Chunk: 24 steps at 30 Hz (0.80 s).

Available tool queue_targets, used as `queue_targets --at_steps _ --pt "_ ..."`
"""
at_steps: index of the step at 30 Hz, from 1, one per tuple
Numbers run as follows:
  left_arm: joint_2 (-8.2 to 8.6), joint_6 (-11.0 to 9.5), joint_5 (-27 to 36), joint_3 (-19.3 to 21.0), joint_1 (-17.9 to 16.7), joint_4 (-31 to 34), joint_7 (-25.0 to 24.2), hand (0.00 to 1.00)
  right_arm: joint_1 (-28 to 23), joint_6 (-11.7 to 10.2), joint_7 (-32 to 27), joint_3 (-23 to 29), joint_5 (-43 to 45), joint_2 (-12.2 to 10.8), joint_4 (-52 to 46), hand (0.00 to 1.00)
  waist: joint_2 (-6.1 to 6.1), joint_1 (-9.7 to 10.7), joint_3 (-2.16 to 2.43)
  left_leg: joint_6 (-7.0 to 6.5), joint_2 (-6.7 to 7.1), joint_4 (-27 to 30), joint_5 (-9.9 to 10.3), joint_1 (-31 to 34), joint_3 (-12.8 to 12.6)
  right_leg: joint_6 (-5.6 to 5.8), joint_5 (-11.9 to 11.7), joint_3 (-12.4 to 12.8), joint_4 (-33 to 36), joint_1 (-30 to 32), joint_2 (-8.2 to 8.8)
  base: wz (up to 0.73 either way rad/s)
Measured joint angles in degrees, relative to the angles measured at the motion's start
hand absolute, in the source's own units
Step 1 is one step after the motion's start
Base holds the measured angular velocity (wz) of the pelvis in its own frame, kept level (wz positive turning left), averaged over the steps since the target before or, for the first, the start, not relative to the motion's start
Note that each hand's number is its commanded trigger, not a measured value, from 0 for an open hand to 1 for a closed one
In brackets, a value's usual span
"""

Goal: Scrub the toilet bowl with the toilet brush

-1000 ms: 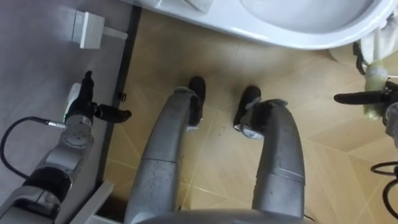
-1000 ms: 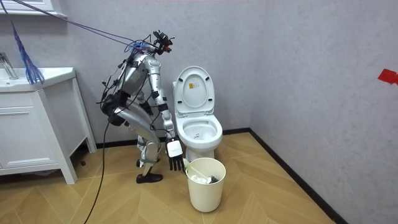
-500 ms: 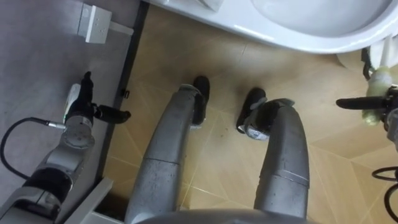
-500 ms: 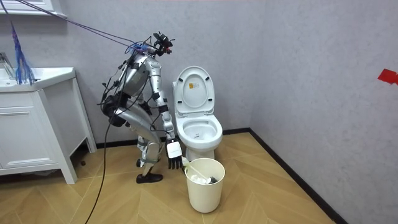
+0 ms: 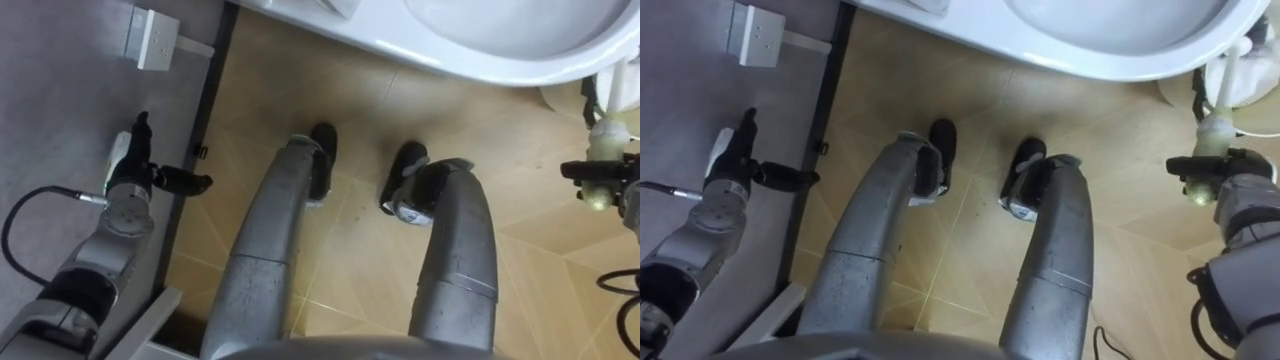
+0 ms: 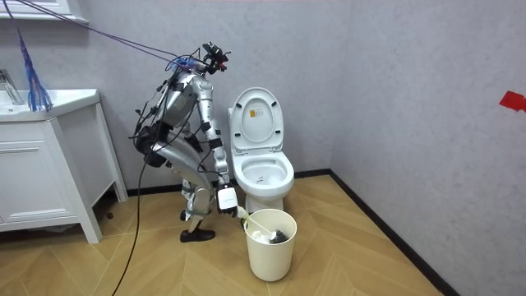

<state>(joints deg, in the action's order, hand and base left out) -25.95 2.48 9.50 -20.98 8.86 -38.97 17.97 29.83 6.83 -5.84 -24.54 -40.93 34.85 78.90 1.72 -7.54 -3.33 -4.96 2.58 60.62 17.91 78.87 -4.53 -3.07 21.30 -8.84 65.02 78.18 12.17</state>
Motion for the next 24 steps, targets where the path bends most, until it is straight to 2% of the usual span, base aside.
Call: queue_targets --at_steps 6,13,19,21,24 --pt "0.00 0.03 -0.02 0.10 -0.45 0.78 0.08 0.00 -0.06 -0.01 -0.93 1.17 -6.26 -0.06 -0.08 1.00 -0.01 -0.07 0.01 0.02 -0.04 -0.17 0.06 0.01 0.04 0.09 0.05 -0.27 -0.25 -0.02 -0.20 0.00" --pt "0.09 0.09 1.80 0.51 -3.04 4.06 0.52 0.00 -1.16 -0.50 -0.92 1.21 -13.56 -0.48 -0.10 1.00 -0.19 -0.21 0.13 -0.05 0.05 -0.27 0.10 -0.81 0.37 0.23 -0.04 -0.70 -0.81 -1.26 -0.43 0.00" --pt "0.81 0.16 3.64 0.51 -4.24 3.96 0.69 0.00 -4.35 -0.35 -0.24 2.21 -21.68 -2.56 -0.04 1.00 -0.40 -0.43 0.24 -0.04 0.00 -3.18 0.06 -7.74 0.80 0.61 -0.24 -1.39 -3.96 -8.44 -0.61 -0.01" --pt "1.63 0.20 3.79 0.68 -5.06 3.95 0.72 0.00 -5.47 -0.30 -0.17 5.01 -24.91 -4.34 -0.08 1.00 -0.42 -0.57 0.29 -0.03 -0.19 -5.16 0.06 -11.62 0.82 1.06 -0.72 -1.35 -6.65 -12.33 -1.55 -0.13" --pt "3.05 0.03 4.53 0.63 -5.27 3.23 0.58 0.00 -6.40 -0.19 0.04 7.78 -28.95 -5.40 -0.06 1.00 -0.44 -0.44 0.32 -0.04 -0.04 -7.71 -0.34 -15.58 0.74 1.35 -1.31 -1.44 -9.18 -16.26 -1.67 -0.06"
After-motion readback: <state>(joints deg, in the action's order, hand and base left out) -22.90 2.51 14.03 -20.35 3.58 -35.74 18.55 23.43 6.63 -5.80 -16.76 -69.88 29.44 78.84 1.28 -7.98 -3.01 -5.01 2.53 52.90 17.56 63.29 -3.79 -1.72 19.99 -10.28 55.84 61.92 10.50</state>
